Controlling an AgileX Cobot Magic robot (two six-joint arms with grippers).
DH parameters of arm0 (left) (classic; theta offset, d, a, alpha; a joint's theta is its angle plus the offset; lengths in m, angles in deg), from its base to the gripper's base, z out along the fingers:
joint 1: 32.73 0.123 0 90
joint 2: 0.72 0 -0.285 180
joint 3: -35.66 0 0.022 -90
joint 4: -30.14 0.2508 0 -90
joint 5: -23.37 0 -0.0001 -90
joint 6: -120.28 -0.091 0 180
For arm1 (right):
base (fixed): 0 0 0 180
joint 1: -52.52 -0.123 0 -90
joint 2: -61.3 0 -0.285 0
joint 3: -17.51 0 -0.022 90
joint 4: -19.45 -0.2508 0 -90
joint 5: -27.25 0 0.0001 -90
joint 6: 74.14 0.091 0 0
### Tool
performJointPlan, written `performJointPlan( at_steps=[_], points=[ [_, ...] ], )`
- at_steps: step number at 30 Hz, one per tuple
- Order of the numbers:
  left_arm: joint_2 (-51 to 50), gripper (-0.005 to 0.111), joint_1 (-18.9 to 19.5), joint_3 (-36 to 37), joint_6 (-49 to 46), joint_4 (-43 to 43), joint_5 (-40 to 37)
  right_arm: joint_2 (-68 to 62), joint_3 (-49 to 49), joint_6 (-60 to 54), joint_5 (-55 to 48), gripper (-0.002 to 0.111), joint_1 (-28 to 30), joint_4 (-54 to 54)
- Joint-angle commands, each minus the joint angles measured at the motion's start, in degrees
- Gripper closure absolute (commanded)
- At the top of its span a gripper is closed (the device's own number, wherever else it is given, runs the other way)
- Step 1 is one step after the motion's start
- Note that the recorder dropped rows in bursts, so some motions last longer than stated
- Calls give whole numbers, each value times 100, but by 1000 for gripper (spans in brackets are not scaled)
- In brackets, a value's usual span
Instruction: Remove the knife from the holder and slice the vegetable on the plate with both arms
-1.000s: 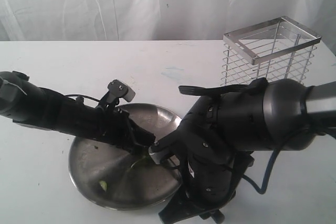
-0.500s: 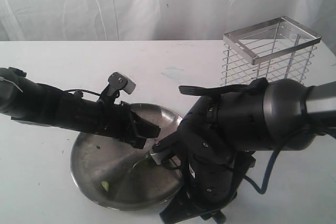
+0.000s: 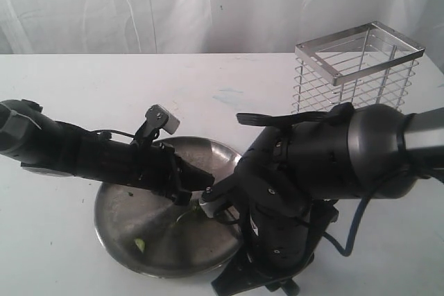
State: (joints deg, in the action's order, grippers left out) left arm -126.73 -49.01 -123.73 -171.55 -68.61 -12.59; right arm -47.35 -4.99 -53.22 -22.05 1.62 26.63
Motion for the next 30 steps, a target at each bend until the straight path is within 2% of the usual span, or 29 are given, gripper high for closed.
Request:
performJointPlan(
  at_steps=[1,7,13,20,23,28,30],
  points=[
    [-133,107,-45,50,-64,-119,163,18,-14,-15,-322,108,12,370],
    [-133,107,-45,50,-64,-119,103,-156,-14,-15,-798,108,12,962],
    [32,107,-45,14,-64,-119,-454,-196,7,49,-905,108,12,1070],
    [676,107,-45,-13,167,-119,-225,-54,136,154,-1001,108,12,1084],
    [895,107,-45,-13,407,396,-184,177,253,134,-1307,108,12,1175],
    [955,107,-45,22,584,1643,-623,747,304,134,-1682,108,92,1640],
    [955,105,-48,112,599,1675,-600,958,304,131,-1705,108,222,1650]
  ],
)
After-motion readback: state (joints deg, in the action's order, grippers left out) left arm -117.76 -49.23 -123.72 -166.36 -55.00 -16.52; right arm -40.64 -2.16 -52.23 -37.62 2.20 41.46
